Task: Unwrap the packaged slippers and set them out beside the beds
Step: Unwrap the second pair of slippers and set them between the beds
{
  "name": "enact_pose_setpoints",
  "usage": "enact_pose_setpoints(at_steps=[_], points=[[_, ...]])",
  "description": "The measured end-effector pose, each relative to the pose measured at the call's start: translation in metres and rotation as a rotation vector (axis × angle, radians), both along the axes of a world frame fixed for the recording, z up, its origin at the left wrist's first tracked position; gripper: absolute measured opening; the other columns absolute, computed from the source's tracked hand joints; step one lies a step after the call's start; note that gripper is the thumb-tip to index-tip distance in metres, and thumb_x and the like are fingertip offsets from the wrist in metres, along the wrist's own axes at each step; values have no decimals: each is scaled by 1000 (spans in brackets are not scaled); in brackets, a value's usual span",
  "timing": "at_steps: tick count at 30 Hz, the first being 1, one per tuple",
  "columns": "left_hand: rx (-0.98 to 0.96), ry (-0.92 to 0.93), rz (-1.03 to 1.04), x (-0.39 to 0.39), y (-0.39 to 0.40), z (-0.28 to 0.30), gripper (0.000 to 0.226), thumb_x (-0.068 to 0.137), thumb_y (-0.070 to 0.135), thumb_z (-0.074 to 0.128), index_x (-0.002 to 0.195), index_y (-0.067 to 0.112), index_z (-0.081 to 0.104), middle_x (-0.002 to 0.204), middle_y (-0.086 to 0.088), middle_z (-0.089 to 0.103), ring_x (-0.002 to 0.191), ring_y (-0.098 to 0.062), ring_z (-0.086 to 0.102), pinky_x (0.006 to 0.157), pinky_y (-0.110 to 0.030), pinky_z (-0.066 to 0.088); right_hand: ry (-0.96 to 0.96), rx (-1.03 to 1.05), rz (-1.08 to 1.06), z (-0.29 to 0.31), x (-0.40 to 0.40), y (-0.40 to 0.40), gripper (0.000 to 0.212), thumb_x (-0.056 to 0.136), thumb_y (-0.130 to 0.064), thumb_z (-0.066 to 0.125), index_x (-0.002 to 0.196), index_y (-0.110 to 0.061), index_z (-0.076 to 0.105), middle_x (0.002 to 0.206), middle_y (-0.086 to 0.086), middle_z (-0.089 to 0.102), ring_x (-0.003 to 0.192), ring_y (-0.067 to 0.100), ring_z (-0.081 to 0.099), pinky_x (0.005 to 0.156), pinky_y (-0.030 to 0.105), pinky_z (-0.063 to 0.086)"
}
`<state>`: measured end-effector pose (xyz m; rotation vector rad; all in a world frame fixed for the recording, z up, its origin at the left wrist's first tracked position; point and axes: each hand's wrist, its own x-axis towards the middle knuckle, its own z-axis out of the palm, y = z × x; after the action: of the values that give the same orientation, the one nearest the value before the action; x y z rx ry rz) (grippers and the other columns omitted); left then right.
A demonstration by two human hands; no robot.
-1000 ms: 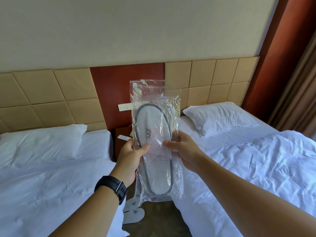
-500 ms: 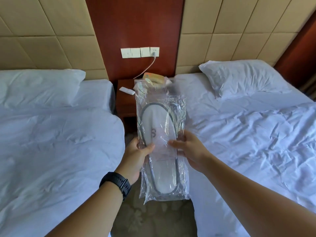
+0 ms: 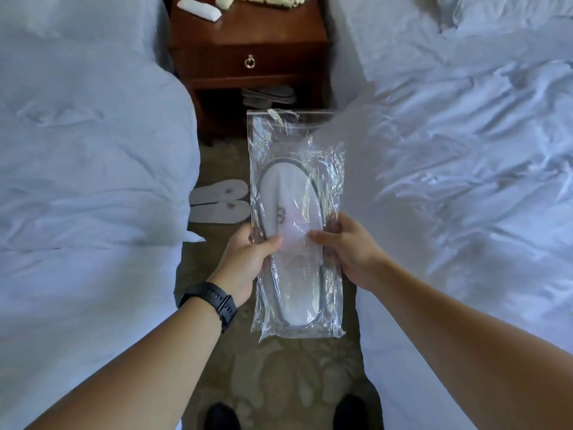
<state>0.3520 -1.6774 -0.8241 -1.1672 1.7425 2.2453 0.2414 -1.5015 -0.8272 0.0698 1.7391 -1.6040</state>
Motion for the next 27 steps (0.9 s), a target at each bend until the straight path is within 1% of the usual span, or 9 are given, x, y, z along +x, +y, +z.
enact_pose_setpoints(at_steps=[3,7,10,13,15,19,23,25,27], points=[[26,-21,-21,6,6,-61,31,98,5,71,129,10,68,126,-14,77,120,-36,71,111,-58,52,-15,13,18,-59,6,10,36,92,3,76,79,-17,48,50,-11,58,39,9,53,36,25,41],[38,-31,-29,9,7,-137,29,98,7,72,126,11,69,124,-13,78,118,-34,73,109,-59,54,-27,-3,10,-134,7,16,28,92,4,75,86,-16,56,61,-10,71,54,9,71,46,24,54],[36,-34,-40,8,5,-191,27,98,8,74,125,13,70,123,-12,79,119,-35,73,109,-58,54,-44,-10,4,-188,8,15,22,91,0,78,105,-10,65,80,-4,80,73,16,79,59,27,61],[35,-34,-49,8,2,-243,28,97,9,75,124,13,70,122,-12,79,117,-35,74,107,-57,56,-62,-2,3,-242,7,13,36,90,-5,80,123,-12,68,107,3,83,99,25,81,81,39,65],[28,-32,-66,7,0,-277,29,96,11,76,124,14,70,121,-11,80,115,-32,75,104,-54,58,-85,13,16,-274,4,13,46,89,-10,82,131,-19,67,121,4,80,111,26,78,96,47,61],[-19,-11,-165,3,-1,-335,29,95,17,79,123,20,70,117,-2,82,113,-24,76,89,-35,62,-97,48,14,-331,-4,18,46,87,-10,83,129,-25,70,124,4,79,115,25,76,101,48,59],[-19,8,-298,-1,-3,-371,28,97,14,76,110,39,76,112,15,83,102,-3,78,77,-15,61,-69,93,54,-372,-10,22,41,84,-12,84,120,-27,73,116,2,81,108,21,78,97,44,61],[-25,-4,-339,2,-1,-392,33,97,15,77,121,36,71,116,14,82,104,-4,78,79,-17,62,-62,130,71,-393,-8,26,39,82,-14,85,116,-28,75,111,0,82,106,22,78,98,46,62],[-5,-40,-374,5,5,-409,40,97,18,77,132,34,66,121,11,81,109,-9,78,88,-27,64,-95,151,84,-413,-4,32,43,81,-14,85,121,-27,74,114,1,82,108,23,78,100,49,61]])
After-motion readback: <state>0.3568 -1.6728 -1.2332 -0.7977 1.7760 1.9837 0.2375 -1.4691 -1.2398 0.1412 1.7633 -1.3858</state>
